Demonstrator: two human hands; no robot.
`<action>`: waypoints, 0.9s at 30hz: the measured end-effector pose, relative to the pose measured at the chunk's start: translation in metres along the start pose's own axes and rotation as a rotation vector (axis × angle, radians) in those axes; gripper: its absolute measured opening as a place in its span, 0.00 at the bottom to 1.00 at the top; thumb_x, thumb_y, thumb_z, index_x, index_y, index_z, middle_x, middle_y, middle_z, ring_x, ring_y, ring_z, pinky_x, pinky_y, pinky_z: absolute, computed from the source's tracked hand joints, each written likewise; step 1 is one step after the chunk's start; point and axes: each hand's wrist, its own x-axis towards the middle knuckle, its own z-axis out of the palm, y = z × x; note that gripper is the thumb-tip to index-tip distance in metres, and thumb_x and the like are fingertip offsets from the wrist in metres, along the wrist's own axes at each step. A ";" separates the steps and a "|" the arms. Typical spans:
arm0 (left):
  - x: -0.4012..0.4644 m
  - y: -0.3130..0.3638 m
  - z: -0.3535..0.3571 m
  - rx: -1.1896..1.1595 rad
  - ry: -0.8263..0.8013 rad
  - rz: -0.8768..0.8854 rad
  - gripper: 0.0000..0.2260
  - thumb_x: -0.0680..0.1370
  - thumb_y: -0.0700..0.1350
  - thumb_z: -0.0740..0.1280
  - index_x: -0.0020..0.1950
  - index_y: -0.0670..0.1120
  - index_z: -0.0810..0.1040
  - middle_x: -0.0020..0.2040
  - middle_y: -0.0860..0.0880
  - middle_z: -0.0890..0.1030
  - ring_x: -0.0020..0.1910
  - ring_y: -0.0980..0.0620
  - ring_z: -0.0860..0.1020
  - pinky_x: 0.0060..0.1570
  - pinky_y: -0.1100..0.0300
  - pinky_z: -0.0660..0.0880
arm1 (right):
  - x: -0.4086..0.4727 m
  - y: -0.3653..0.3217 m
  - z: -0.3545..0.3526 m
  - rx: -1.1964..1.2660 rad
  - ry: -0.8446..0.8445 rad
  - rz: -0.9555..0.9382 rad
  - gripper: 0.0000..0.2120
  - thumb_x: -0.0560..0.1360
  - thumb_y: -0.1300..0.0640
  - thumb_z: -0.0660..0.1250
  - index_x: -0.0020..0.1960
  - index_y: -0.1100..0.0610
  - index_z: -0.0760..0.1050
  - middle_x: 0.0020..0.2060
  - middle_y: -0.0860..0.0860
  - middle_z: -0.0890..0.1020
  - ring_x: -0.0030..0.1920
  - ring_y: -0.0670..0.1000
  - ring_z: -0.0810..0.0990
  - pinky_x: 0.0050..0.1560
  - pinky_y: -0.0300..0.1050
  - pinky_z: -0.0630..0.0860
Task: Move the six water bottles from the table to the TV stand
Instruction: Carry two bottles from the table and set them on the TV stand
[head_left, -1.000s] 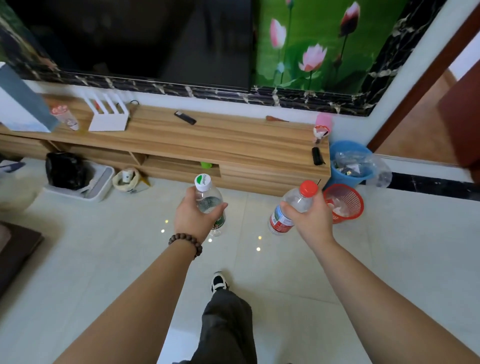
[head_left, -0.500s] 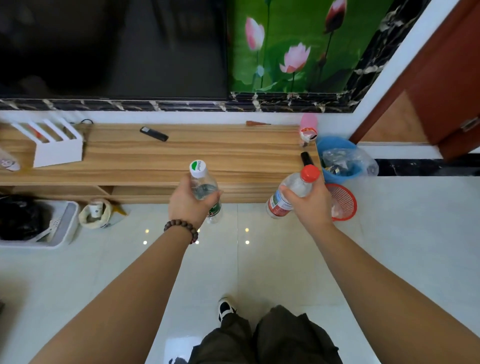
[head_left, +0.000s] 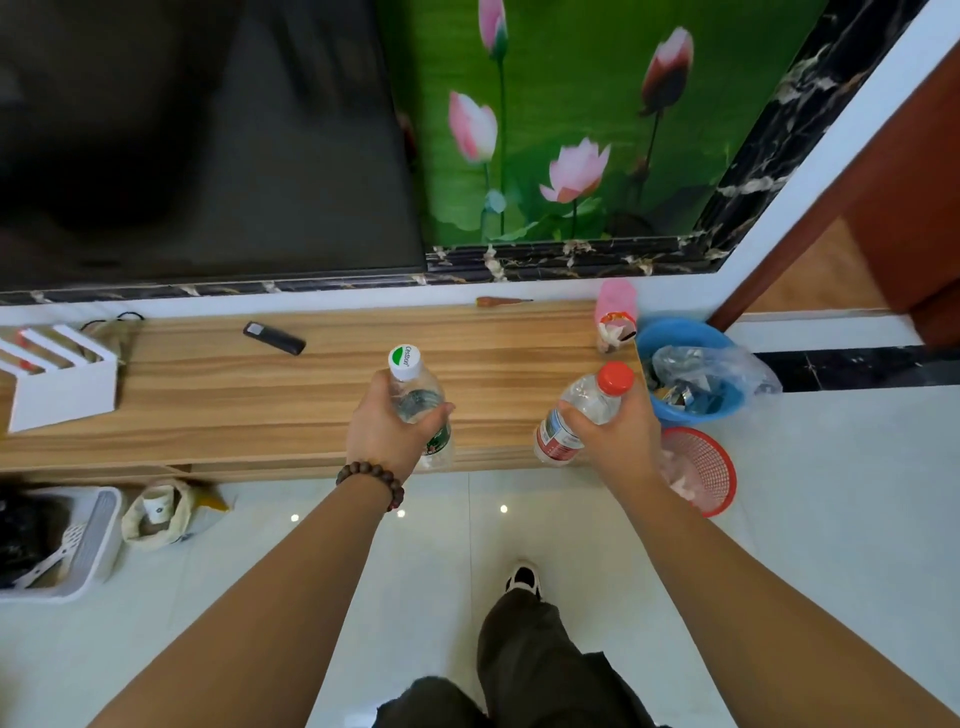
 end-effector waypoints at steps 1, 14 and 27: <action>0.012 0.006 0.005 0.001 -0.002 -0.001 0.27 0.68 0.56 0.75 0.60 0.48 0.69 0.53 0.53 0.77 0.50 0.53 0.75 0.49 0.56 0.74 | 0.014 -0.001 0.002 -0.010 -0.012 0.001 0.21 0.66 0.53 0.76 0.52 0.49 0.68 0.47 0.47 0.77 0.49 0.49 0.76 0.50 0.44 0.71; 0.150 -0.015 0.082 0.040 -0.018 0.032 0.27 0.68 0.54 0.75 0.61 0.48 0.69 0.57 0.49 0.79 0.53 0.48 0.78 0.47 0.57 0.74 | 0.155 0.049 0.073 -0.078 -0.032 0.002 0.25 0.64 0.47 0.76 0.57 0.50 0.71 0.49 0.48 0.80 0.50 0.51 0.79 0.50 0.48 0.77; 0.334 -0.125 0.220 -0.055 0.042 0.202 0.32 0.67 0.54 0.77 0.63 0.46 0.67 0.58 0.51 0.75 0.54 0.51 0.75 0.53 0.52 0.78 | 0.309 0.149 0.206 -0.036 0.014 -0.261 0.23 0.65 0.47 0.76 0.55 0.49 0.71 0.47 0.46 0.80 0.49 0.50 0.79 0.49 0.47 0.75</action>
